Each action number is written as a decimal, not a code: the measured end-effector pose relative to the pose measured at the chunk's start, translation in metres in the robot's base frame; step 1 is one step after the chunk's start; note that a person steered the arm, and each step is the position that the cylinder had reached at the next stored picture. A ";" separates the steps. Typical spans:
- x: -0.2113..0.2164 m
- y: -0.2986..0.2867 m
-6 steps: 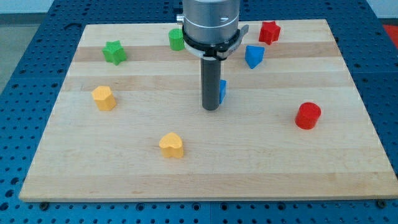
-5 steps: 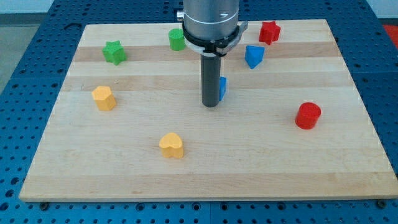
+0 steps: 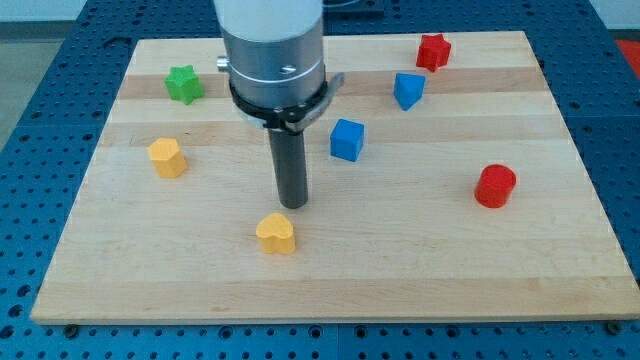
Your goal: Nudge the blue cube up a bit
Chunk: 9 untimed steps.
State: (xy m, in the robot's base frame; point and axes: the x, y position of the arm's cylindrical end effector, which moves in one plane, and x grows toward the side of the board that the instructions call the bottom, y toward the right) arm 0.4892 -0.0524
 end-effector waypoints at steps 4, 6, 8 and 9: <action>-0.014 -0.012; -0.019 0.062; -0.035 0.062; -0.071 0.054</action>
State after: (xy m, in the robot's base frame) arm 0.4179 0.0019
